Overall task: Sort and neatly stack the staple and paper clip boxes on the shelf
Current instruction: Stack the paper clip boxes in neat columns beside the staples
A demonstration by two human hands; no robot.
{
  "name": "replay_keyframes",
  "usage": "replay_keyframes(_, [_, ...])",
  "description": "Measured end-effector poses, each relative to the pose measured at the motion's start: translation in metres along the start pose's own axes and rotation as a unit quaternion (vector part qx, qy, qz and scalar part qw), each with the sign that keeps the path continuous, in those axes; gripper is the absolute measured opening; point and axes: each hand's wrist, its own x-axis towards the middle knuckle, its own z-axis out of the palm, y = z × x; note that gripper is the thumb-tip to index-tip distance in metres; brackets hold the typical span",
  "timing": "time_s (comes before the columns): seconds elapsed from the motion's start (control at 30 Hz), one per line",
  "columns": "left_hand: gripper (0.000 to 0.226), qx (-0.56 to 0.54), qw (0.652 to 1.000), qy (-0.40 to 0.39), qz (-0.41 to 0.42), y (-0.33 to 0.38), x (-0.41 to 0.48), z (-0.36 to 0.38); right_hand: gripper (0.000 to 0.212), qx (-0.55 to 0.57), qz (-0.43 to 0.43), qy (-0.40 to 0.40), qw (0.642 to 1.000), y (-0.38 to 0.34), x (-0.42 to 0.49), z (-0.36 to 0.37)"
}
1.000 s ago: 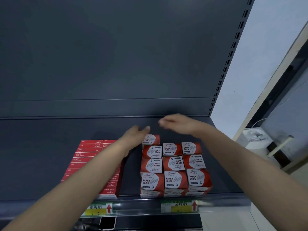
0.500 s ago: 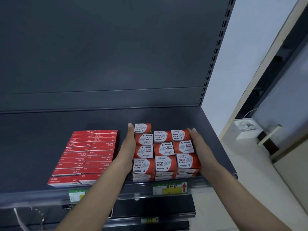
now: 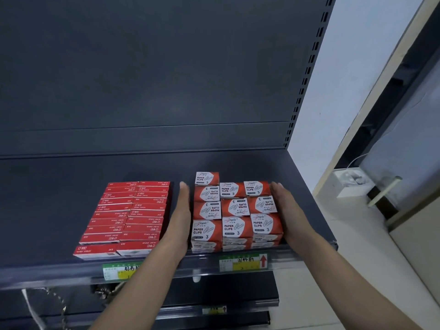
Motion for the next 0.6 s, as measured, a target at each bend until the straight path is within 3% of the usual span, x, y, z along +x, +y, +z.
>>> replay_keyframes(0.17, [0.054,0.011,1.0,-0.01,0.004,-0.006,-0.006,0.007,0.032,-0.016,-0.012,0.01,1.0,0.007,0.001,0.006])
replay_keyframes(0.4, [0.055,0.02,0.999,-0.037,0.011,0.011,-0.002,0.006,0.042,-0.019,-0.012,-0.002,1.0,0.004,0.0,0.002])
replay_keyframes(0.6, [0.062,0.029,0.998,-0.055,-0.013,0.014,-0.005,0.011,0.034,-0.025,-0.014,0.001,1.0,0.003,-0.008,0.011])
